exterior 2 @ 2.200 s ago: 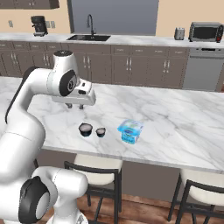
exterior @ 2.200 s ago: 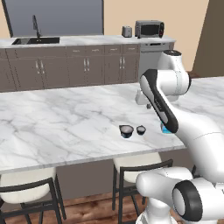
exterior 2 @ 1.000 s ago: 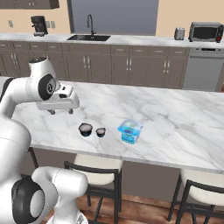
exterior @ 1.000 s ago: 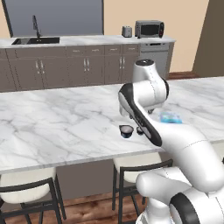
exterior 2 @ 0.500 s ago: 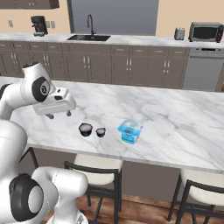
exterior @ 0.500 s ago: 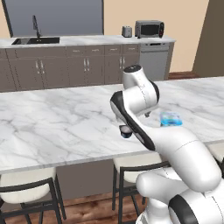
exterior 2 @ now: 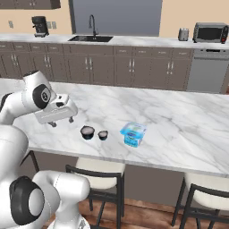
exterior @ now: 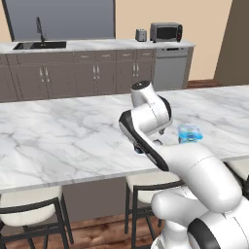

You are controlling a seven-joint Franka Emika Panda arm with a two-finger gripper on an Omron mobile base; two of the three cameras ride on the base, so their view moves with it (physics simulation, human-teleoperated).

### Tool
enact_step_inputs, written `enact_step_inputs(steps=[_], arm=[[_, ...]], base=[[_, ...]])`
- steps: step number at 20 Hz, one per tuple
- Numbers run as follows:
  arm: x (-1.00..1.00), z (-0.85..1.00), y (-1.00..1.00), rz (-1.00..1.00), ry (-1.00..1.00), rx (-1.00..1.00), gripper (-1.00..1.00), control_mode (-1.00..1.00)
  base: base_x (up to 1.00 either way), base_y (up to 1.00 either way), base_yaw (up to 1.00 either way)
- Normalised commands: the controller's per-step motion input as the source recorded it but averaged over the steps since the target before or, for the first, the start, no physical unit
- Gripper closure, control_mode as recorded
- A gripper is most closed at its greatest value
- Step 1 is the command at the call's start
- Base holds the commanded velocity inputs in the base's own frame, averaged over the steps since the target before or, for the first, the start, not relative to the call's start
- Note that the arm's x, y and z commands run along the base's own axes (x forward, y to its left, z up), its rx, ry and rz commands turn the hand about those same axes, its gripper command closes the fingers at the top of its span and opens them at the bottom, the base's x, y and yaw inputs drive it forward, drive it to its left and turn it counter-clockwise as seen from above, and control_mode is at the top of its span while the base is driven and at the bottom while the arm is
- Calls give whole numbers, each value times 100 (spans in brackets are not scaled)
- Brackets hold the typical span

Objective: Stack the yogurt containers by placing the smaller containers on top of the larger containers.

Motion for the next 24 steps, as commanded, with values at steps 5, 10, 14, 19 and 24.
enact_step_inputs(steps=[5,10,14,19,24], arm=[[5,-30,0,5,0,-5,-100,-100],[16,-23,0,5,0,-3,-100,-100],[28,-24,0,4,0,-5,-100,-100],[31,-21,-1,2,0,-4,-100,-100],[32,-21,-1,1,0,-4,-100,-100]], base=[[0,0,0],[0,0,0],[0,0,0],[0,0,0],[0,0,0]])
